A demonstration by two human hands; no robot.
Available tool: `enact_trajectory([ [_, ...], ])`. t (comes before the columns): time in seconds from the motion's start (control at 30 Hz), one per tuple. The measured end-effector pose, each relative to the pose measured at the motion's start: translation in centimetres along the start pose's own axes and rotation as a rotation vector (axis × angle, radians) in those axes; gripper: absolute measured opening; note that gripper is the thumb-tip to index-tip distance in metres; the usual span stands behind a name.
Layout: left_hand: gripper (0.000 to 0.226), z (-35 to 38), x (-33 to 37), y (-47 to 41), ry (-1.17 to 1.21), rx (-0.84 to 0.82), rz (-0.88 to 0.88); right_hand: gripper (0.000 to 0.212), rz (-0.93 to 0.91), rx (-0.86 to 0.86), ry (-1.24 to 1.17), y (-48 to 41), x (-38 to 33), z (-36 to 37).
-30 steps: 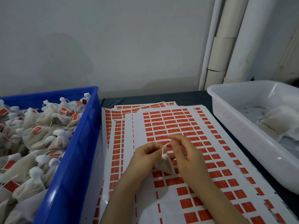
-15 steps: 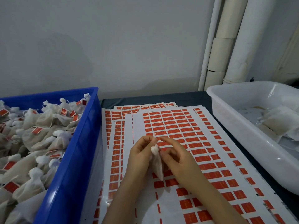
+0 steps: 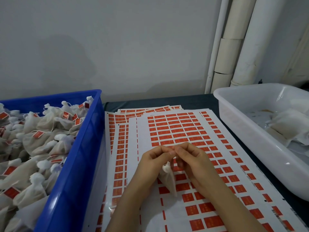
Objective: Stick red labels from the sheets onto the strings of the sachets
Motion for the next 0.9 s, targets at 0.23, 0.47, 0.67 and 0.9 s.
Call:
enact_trajectory([
  [0.23, 0.013, 1.0, -0.2, 0.3, -0.213, 0.016, 0.016, 0.022, 0.053, 0.065, -0.142, -0.3, 0.1, -0.7],
  [0.47, 0.010, 0.3, 0.7, 0.9, -0.184, -0.004, 0.117, 0.033, 0.042, 0.174, -0.450, -1.3, -0.5, -2.3],
  [0.67, 0.011, 0.4, 0.8, 1.1, -0.198, -0.043, 0.084, 0.036, 0.052, 0.289, -0.504, -1.7, -0.6, -3.3],
  [0.9, 0.029, 0.1, 1.0, 1.3, -0.194, -0.124, 0.081, 0.032, -0.013, 0.250, -0.464, -1.5, -1.0, -2.9],
])
Point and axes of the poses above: each hand's wrist, its own y-axis away from the middle knuckle, its own z-axis out of the palm, x = y × z, the point moved 3 cm from there along -y, towards the middle knuckle, and after that the axes turned 3 degrees about x, right-handed, at the moved point
